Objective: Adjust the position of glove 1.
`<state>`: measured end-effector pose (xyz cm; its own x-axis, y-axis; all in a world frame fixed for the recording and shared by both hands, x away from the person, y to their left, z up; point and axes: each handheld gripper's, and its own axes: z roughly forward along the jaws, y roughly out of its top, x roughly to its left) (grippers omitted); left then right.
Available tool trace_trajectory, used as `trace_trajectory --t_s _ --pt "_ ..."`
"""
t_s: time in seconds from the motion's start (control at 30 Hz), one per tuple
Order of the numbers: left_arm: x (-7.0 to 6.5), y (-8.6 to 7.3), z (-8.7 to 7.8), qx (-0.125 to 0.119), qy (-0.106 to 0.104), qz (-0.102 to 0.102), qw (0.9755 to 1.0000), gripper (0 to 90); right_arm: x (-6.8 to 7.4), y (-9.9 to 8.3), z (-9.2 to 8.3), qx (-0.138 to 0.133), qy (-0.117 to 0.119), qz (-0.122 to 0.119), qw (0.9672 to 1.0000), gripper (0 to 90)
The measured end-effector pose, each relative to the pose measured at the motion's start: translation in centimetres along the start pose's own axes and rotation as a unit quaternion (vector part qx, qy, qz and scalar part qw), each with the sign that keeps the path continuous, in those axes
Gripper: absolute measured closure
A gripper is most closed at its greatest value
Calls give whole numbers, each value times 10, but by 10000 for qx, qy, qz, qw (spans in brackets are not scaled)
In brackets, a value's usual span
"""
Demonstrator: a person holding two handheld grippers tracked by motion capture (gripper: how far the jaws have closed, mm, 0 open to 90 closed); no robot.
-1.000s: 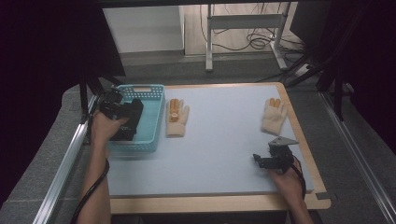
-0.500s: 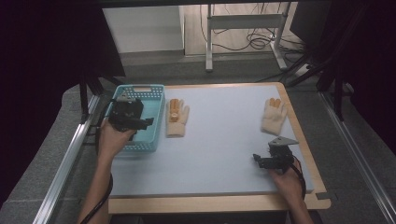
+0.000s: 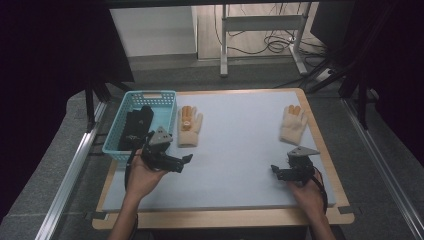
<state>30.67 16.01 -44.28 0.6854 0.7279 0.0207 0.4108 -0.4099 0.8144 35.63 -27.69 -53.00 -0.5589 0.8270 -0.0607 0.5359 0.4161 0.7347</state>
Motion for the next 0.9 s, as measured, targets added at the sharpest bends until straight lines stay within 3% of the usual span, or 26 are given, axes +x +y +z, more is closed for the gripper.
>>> trace_trajectory --t_s 0.13,0.3,0.4,0.6,0.7,0.9 --pt "-21 -20 17 81 -101 119 9998 14 0 0 0 1 0 -1 10000 179" --pt "-34 -47 44 384 1 211 9990 10 0 0 0 1 0 2 10000 179" --pt "-36 -59 56 587 43 189 9981 5 0 0 0 6 4 14 10000 179" --pt "-31 -78 71 854 9 -61 9963 2 -1 0 0 8 12 18 10000 179" --pt "-28 -78 69 792 0 -171 9967 4 -1 0 0 7 16 24 10000 178" --pt "-25 -79 71 911 -37 -351 9952 8 -1 0 0 10 18 27 10000 177"
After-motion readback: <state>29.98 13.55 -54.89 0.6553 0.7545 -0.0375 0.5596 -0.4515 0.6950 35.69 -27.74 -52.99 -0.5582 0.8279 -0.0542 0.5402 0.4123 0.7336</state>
